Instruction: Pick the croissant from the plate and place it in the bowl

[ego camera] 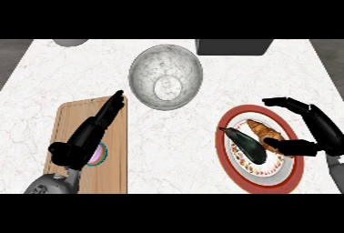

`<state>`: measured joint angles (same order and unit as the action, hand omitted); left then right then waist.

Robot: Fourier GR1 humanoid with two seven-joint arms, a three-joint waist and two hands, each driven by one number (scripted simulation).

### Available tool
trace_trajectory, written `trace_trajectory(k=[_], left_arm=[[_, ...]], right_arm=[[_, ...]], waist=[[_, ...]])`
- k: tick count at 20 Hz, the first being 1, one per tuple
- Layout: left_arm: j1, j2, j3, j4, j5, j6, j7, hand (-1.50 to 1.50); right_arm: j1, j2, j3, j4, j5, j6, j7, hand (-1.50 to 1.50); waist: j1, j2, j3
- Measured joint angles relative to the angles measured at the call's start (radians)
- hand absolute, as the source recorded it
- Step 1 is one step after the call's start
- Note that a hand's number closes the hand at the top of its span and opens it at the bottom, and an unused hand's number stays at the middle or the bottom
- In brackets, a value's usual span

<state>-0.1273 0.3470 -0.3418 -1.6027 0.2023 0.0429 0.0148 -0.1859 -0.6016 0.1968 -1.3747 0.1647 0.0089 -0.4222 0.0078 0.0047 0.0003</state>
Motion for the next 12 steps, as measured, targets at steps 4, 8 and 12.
trace_trajectory(k=[4,8,12], left_arm=[[-0.011,-0.032,-0.017,0.006,-0.013,0.009,0.010,0.00],[-0.019,-0.043,-0.018,0.014,-0.014,0.006,0.014,0.00],[-0.016,-0.038,-0.013,0.006,-0.011,0.000,0.022,0.00]], right_arm=[[-0.065,-0.054,0.069,-0.005,0.153,0.005,0.076,-1.50],[-0.134,-0.137,0.141,-0.041,0.301,0.069,0.226,-1.50],[-0.190,-0.204,0.237,-0.076,0.388,0.255,0.394,-1.50]], waist=[[0.002,-0.003,-0.001],[0.003,-0.006,-0.003],[0.010,-0.008,-0.006]])
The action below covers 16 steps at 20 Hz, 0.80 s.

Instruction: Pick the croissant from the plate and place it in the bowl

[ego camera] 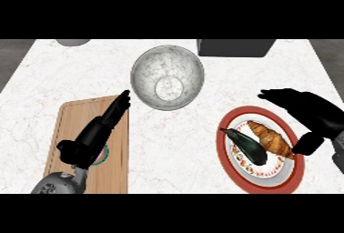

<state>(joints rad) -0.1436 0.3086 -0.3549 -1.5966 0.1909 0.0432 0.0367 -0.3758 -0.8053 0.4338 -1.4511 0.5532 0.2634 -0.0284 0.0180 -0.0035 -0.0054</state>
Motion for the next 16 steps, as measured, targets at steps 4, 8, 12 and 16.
trace_trajectory(k=[4,8,12,16], left_arm=[[-0.002,-0.005,0.006,0.003,0.002,-0.002,0.006,0.00],[-0.003,-0.015,0.010,0.006,-0.004,-0.004,0.007,0.00],[-0.017,-0.020,0.037,0.012,-0.005,-0.017,0.020,0.00],[-0.007,-0.039,0.045,0.019,-0.026,-0.032,0.007,0.00]], right_arm=[[-0.043,-0.014,0.067,-0.074,0.005,0.224,0.176,-1.50],[-0.110,0.054,0.082,-0.127,-0.043,0.434,0.377,-1.50],[-0.113,0.135,0.076,-0.164,-0.059,0.550,0.529,-1.50],[-0.094,0.214,0.067,-0.195,-0.045,0.596,0.631,-1.50]], waist=[[-0.009,-0.002,0.000],[-0.012,-0.001,0.002],[-0.016,0.001,0.003],[-0.017,0.002,0.004]])
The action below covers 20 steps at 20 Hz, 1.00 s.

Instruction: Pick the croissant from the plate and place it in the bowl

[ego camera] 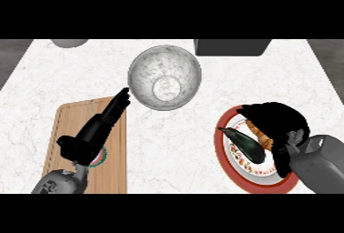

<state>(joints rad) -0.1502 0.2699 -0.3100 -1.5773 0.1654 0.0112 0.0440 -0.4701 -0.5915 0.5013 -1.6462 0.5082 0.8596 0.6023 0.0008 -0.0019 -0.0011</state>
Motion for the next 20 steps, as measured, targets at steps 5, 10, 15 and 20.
trace_trajectory(k=[5,10,15,20], left_arm=[[0.016,-0.015,0.026,-0.002,-0.020,-0.029,-0.004,0.00],[0.023,-0.031,0.053,-0.017,-0.029,-0.054,0.012,0.00],[0.037,-0.064,0.049,-0.023,-0.066,-0.055,0.009,0.00],[0.024,-0.081,0.066,-0.011,-0.083,-0.069,0.018,0.00]], right_arm=[[0.068,0.025,0.002,-0.054,0.086,0.001,-0.007,-1.50],[0.131,0.018,0.011,-0.075,0.202,-0.057,-0.088,-1.50],[0.175,0.007,0.003,-0.058,0.308,-0.160,-0.187,-1.50],[0.192,0.006,0.002,-0.011,0.423,-0.251,-0.256,-1.50]], waist=[[0.000,0.001,0.001],[0.000,0.001,0.001],[0.000,0.002,0.001],[0.001,0.002,0.001]])
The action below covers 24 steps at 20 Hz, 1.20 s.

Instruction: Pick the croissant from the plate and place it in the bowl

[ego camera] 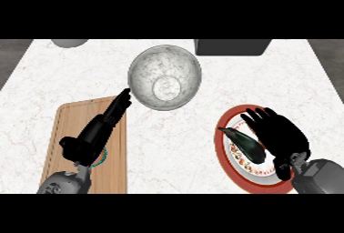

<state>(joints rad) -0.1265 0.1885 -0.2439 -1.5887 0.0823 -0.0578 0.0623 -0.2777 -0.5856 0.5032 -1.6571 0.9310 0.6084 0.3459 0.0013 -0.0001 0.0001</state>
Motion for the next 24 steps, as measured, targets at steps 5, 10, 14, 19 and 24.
trace_trajectory(k=[5,10,14,19,24], left_arm=[[-0.011,-0.007,0.033,-0.003,-0.012,-0.026,0.011,0.00],[0.010,-0.026,0.038,-0.016,-0.029,-0.043,0.017,0.00],[0.005,-0.038,0.056,-0.003,-0.041,-0.056,0.014,0.00],[0.006,-0.049,0.077,0.004,-0.049,-0.080,0.004,0.00],[0.027,-0.073,0.068,0.006,-0.074,-0.079,-0.010,0.00]], right_arm=[[0.034,0.019,-0.035,0.042,0.087,-0.057,-0.050,-1.50],[0.014,0.052,-0.079,0.136,0.138,-0.062,-0.103,-1.50],[-0.007,0.073,-0.113,0.218,0.175,-0.081,-0.161,-1.50],[-0.014,0.122,-0.136,0.306,0.234,-0.138,-0.213,-1.50],[-0.041,0.146,-0.156,0.375,0.259,-0.205,-0.309,1.50]], waist=[[-0.001,0.000,0.000],[0.001,0.000,0.000],[0.001,0.000,0.000],[0.002,0.001,0.000],[0.002,-0.001,-0.001]])
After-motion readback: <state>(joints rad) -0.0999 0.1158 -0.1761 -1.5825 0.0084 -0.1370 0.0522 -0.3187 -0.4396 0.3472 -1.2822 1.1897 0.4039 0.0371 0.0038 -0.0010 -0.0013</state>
